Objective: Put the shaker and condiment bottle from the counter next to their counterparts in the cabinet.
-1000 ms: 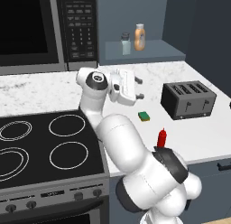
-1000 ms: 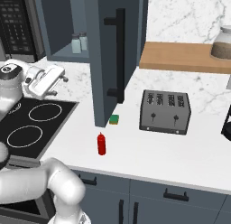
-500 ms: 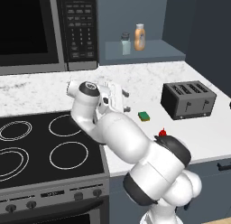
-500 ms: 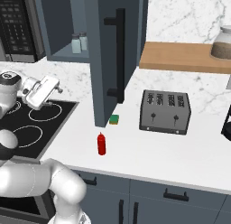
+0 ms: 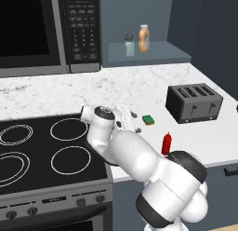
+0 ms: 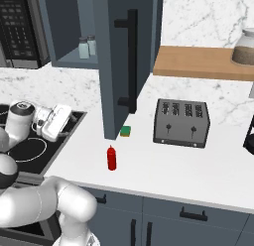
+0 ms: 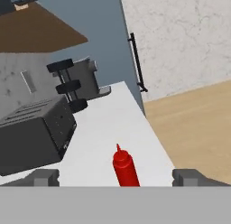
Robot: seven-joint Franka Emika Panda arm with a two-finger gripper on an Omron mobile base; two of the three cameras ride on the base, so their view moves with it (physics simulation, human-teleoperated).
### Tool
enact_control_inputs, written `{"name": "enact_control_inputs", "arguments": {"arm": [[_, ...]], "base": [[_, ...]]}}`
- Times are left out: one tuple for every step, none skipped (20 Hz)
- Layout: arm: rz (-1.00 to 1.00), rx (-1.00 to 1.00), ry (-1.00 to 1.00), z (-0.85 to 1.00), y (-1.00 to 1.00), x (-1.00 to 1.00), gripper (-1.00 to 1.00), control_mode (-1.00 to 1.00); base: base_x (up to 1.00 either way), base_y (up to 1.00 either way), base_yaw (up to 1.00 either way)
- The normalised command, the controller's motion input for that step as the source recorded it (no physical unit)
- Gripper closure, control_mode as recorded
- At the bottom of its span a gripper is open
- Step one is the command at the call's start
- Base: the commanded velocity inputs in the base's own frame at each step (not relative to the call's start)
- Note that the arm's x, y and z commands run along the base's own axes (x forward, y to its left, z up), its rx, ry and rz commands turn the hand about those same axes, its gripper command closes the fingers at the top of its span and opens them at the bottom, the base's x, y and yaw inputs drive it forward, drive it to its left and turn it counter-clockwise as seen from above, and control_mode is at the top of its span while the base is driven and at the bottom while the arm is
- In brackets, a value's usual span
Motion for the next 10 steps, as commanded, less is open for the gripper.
{"name": "enact_control_inputs", "arguments": {"arm": [[-0.34, 0.16, 0.00, -0.54, -0.06, 0.00, -1.00, -1.00], [-0.31, 0.12, 0.01, -0.40, -0.13, 0.00, -1.00, -1.00], [-0.21, 0.00, 0.05, -0.29, -0.10, 0.04, -1.00, -1.00], [-0.03, -0.02, 0.09, -0.21, 0.00, 0.03, -1.00, -1.00], [0.00, -0.05, 0.03, 0.00, 0.00, 0.00, -1.00, -1.00], [0.00, 0.00, 0.00, 0.00, 0.00, 0.00, -1.00, -1.00], [0.00, 0.00, 0.00, 0.00, 0.00, 0.00, -1.00, -1.00], [0.00, 0.00, 0.00, 0.00, 0.00, 0.00, -1.00, -1.00], [0.00, 0.00, 0.00, -0.31, -0.05, 0.00, -1.00, -1.00], [0.00, 0.01, 0.00, -0.57, -0.14, 0.00, -1.00, -1.00]], "base": [[0.00, 0.00, 0.00], [0.00, 0.00, 0.00], [0.00, 0.00, 0.00], [0.00, 0.00, 0.00], [0.00, 0.00, 0.00], [0.00, 0.00, 0.00], [0.00, 0.00, 0.00], [0.00, 0.00, 0.00], [0.00, 0.00, 0.00], [0.00, 0.00, 0.00]]}}
